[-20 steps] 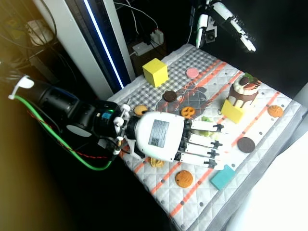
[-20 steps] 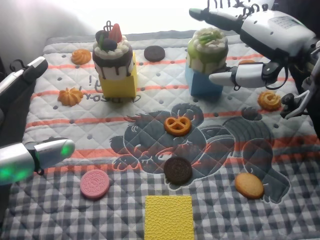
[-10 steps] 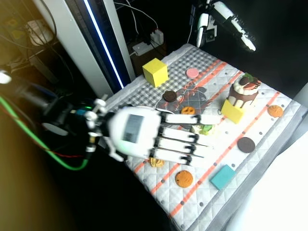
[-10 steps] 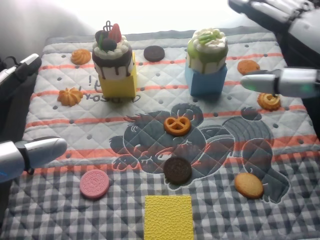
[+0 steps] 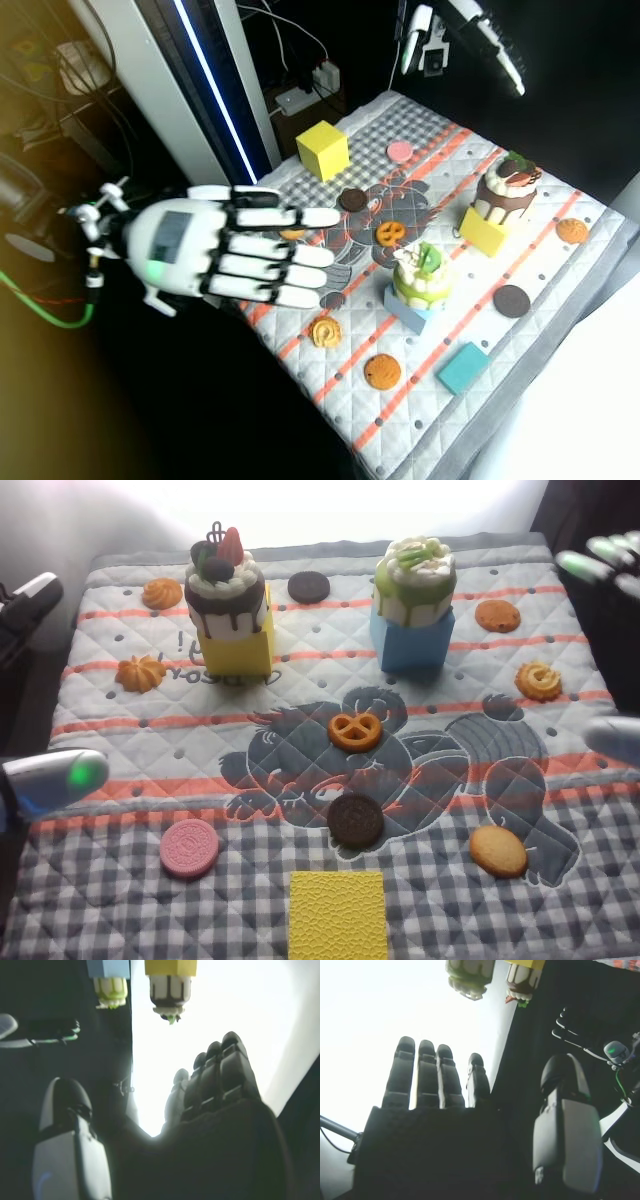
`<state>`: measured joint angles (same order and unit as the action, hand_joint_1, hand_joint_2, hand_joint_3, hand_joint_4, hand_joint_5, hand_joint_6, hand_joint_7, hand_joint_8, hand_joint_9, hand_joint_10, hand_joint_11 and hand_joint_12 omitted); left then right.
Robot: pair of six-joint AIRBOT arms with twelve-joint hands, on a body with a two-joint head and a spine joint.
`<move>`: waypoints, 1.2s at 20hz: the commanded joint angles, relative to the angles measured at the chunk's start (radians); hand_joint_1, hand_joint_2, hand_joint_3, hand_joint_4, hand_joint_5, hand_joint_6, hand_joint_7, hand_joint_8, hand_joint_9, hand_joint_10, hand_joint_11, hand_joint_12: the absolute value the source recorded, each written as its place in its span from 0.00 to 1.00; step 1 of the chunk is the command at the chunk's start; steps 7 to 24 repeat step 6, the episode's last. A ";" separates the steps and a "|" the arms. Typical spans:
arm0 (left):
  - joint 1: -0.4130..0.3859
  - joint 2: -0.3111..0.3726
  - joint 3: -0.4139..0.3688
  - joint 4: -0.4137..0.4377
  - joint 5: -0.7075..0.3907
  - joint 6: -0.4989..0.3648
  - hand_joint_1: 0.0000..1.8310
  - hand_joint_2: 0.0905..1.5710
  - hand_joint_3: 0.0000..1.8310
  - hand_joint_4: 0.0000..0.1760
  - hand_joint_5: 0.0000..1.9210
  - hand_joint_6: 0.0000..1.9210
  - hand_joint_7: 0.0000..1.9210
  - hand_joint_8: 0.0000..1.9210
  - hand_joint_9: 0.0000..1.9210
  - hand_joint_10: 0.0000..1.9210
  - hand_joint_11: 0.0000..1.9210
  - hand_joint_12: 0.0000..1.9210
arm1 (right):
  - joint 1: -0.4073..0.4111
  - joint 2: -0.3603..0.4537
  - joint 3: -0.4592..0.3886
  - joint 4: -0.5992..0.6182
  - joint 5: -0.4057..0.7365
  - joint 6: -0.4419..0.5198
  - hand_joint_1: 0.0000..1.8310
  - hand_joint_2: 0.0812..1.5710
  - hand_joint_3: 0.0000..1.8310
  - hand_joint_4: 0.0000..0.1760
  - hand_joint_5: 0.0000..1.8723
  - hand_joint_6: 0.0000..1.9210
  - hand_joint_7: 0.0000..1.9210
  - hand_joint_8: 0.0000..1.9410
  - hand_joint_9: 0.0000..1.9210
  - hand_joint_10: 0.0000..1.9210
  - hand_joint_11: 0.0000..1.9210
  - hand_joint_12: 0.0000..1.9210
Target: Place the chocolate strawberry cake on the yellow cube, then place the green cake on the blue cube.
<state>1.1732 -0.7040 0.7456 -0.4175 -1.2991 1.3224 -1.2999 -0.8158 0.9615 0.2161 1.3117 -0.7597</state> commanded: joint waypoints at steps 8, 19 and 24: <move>0.018 0.018 0.009 0.038 -0.148 -0.093 0.31 0.52 0.00 0.44 0.00 0.00 0.00 0.00 0.00 0.00 0.00 0.00 | -0.115 0.017 -0.047 0.089 0.288 0.012 0.17 0.72 0.01 0.94 0.00 0.00 0.00 0.00 0.00 0.00 0.00 0.00; 0.018 0.018 0.009 0.038 -0.148 -0.093 0.31 0.52 0.00 0.44 0.00 0.00 0.00 0.00 0.00 0.00 0.00 0.00 | -0.115 0.017 -0.047 0.089 0.288 0.012 0.17 0.72 0.01 0.94 0.00 0.00 0.00 0.00 0.00 0.00 0.00 0.00; 0.018 0.018 0.009 0.038 -0.148 -0.093 0.31 0.52 0.00 0.44 0.00 0.00 0.00 0.00 0.00 0.00 0.00 0.00 | -0.115 0.017 -0.047 0.089 0.288 0.012 0.17 0.72 0.01 0.94 0.00 0.00 0.00 0.00 0.00 0.00 0.00 0.00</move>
